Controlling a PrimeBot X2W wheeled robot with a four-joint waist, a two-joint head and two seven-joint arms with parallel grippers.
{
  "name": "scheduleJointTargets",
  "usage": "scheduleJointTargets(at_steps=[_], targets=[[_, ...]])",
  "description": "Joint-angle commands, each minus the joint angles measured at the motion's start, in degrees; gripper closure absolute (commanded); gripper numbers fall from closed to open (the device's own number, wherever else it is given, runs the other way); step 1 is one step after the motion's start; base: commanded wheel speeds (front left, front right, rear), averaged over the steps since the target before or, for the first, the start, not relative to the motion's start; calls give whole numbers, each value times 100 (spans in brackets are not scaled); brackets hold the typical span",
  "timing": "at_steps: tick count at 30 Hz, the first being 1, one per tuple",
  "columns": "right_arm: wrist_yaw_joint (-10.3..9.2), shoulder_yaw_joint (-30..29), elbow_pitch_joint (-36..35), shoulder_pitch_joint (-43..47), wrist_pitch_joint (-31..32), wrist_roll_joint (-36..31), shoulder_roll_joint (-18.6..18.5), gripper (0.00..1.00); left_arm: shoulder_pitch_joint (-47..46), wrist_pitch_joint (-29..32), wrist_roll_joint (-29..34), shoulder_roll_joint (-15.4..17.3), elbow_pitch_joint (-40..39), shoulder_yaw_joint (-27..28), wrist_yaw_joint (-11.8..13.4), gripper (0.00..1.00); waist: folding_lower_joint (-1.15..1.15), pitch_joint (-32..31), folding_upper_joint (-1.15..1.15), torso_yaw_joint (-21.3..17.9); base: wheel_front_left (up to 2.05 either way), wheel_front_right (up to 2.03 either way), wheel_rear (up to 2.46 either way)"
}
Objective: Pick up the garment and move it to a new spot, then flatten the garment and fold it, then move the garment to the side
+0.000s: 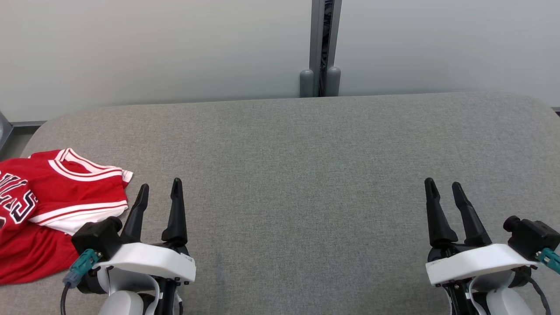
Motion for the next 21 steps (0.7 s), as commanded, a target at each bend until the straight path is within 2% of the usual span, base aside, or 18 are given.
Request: scheduleJointTargets(at_steps=[1, 21], targets=[[26, 16, -105, -13, -64, -172, -42, 0, -34, -59, 156, 47, -110, -31, 40, 0, 0, -1, 0, 3, 0, 0, 0], [32, 100, -217, 196, -256, -1322, -58, 0, 187, -416, 1096, 21, -236, -214, 127, 0, 0, -6, 0, 7, 0, 0, 0]])
